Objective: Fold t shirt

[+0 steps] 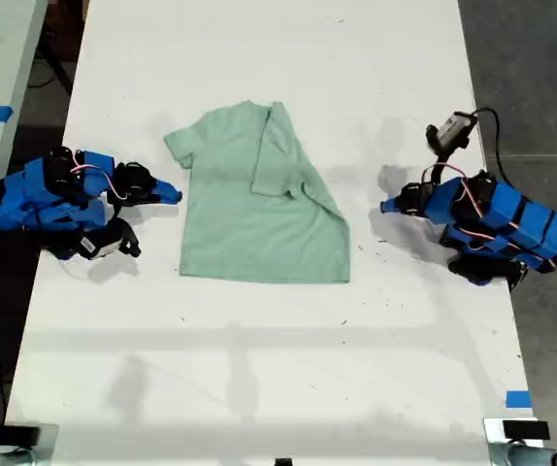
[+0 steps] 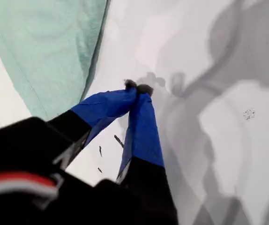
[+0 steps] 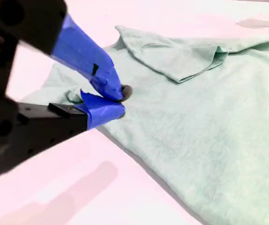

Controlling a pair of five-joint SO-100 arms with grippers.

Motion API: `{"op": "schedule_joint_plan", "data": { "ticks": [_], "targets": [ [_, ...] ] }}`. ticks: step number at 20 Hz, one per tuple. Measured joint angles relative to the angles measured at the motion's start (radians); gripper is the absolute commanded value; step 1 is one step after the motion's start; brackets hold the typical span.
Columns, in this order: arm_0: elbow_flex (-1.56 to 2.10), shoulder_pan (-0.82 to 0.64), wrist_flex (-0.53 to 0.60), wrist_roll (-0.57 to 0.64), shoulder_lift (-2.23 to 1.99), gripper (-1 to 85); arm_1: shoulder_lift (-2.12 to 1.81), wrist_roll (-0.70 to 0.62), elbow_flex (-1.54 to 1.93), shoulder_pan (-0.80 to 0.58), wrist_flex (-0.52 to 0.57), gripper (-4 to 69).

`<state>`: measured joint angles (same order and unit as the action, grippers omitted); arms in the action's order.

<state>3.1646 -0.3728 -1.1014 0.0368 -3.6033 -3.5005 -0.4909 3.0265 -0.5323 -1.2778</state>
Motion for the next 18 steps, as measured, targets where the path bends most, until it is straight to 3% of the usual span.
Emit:
{"op": "schedule_joint_plan", "data": {
  "ticks": [5,9,18],
  "targets": [
    [0.006,0.000,0.037,0.000,0.000,-0.1,0.000,-0.011,0.000,-0.012,0.005,-0.2],
    [0.011,0.000,0.037,0.000,0.000,-0.1,0.000,0.109,-0.002,-0.009,-0.084,-0.3],
    [0.014,0.000,0.037,-0.003,0.000,-0.1,-0.003,0.103,-0.003,-0.018,-0.084,-0.3]
  ]
}}
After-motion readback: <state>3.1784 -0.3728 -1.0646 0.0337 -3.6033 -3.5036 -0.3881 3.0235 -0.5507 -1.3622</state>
